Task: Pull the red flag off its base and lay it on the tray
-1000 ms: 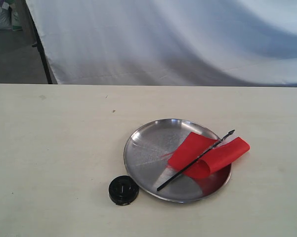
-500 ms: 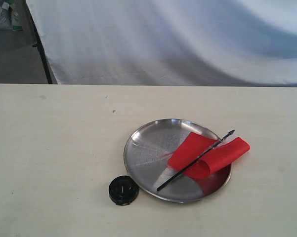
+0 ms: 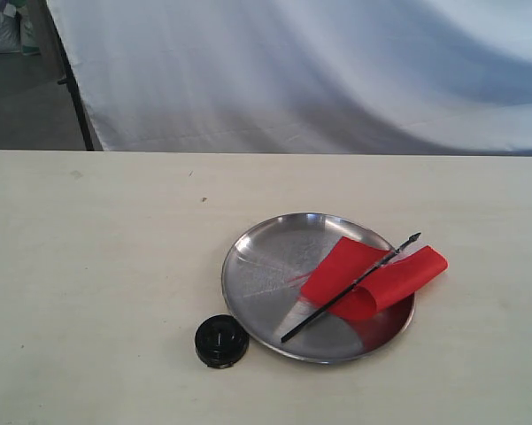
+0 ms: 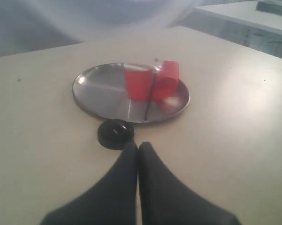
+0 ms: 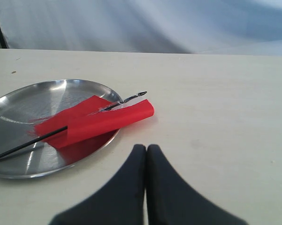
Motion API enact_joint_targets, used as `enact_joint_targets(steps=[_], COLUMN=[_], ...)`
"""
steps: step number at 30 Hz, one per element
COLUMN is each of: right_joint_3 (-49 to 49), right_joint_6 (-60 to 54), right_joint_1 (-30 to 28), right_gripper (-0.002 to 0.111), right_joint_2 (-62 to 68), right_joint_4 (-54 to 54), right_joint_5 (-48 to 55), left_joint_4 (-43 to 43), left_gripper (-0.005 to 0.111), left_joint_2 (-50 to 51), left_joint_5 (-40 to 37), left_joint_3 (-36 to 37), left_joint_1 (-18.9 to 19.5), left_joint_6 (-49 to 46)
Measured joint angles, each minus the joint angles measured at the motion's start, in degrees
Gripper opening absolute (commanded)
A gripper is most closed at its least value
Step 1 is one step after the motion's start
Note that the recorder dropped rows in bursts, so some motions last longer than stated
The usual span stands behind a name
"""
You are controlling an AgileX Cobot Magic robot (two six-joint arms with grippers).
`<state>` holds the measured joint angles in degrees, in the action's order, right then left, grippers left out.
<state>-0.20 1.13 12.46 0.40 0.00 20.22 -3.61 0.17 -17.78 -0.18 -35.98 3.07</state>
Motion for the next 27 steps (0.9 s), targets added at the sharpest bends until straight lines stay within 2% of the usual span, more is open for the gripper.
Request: enact_joint_targets(steps=[4,11,27], right_joint_3=[0.0,0.0,0.0], right_joint_6=[0.0,0.0,0.0], right_joint_1=[0.0,0.0,0.0], right_gripper=[0.000,0.000,0.000], right_joint_2=[0.0,0.0,0.0], right_joint_4=[0.0,0.0,0.0], right_joint_5=[0.0,0.0,0.0], left_joint_4=[2.5,-0.4,-1.5], left_gripper=[0.000,0.000,0.000], left_joint_2=[0.0,0.0,0.0], left_joint_5=[0.0,0.0,-1.1], left_joint_3=[0.0,0.0,0.0], left_joint_1=[0.0,0.0,0.4], left_joint_6=[4.4,-0.7,-1.5])
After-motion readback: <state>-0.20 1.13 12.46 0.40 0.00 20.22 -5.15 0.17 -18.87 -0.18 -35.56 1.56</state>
